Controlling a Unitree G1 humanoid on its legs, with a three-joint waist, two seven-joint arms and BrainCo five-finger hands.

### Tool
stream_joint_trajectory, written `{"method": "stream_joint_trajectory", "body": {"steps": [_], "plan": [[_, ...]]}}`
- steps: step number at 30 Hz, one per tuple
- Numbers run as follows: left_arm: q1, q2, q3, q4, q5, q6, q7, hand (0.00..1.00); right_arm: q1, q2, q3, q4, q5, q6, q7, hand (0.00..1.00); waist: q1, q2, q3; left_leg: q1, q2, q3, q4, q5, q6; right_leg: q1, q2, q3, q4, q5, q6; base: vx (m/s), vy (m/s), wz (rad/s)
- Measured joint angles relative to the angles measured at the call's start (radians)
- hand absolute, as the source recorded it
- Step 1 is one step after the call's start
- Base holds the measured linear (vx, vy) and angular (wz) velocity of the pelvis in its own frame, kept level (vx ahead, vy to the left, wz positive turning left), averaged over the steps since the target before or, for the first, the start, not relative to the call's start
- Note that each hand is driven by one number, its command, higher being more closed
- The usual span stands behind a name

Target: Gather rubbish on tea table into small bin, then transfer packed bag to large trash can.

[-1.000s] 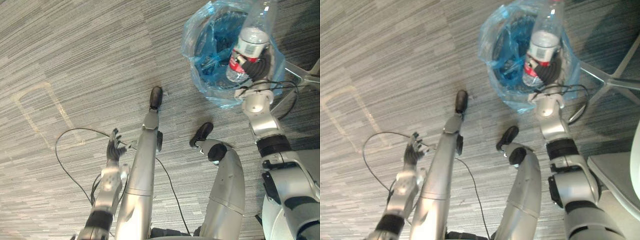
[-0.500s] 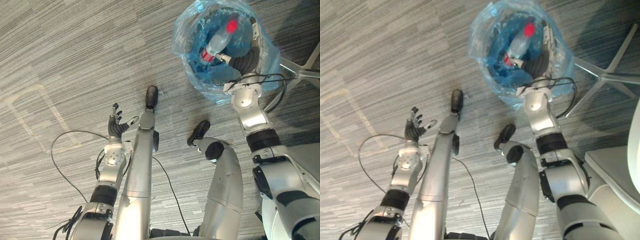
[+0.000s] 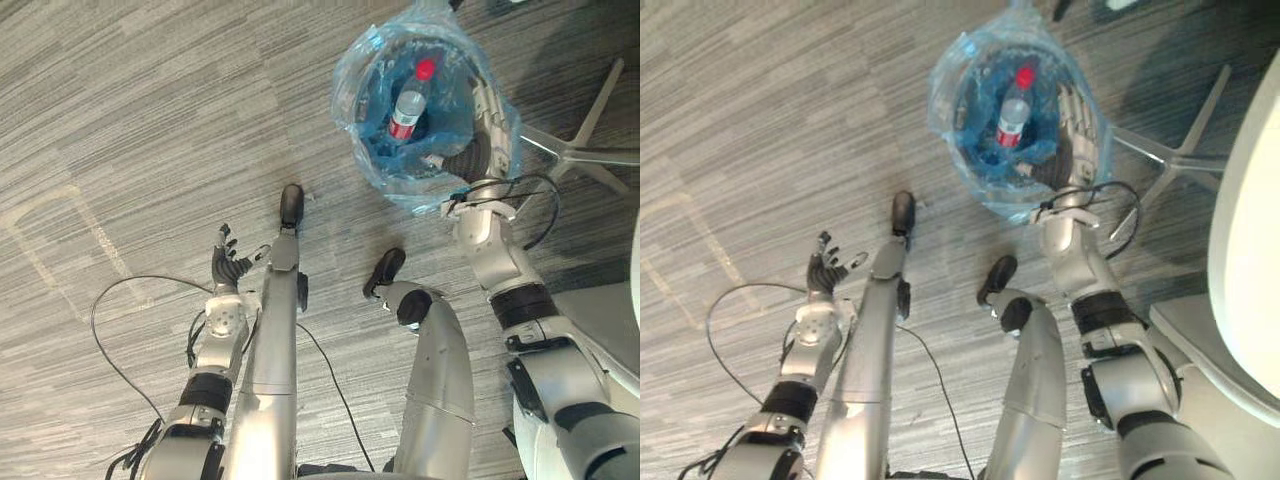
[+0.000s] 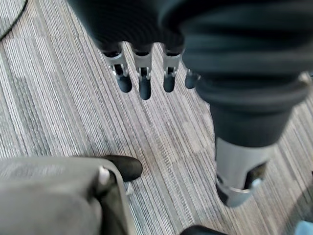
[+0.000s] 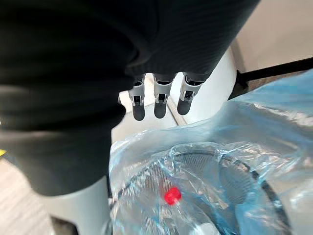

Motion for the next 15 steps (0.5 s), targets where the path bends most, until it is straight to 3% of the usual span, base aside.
{"method": "stream_joint_trajectory", "body": {"steps": [15], "plan": [[0.002, -0.008, -0.018, 0.029, 0.024, 0.007, -0.017, 0.00, 0.072, -0.009, 0.139, -0.004, -0.065, -0.024, 0.103, 0.00, 0.000, 0.000, 0.000, 0.044, 0.014, 0.016, -0.033, 0.010, 0.006, 0.054, 0.008, -0.015, -0.048, 0.012, 0.006, -0.01, 0.000, 0.00]]}}
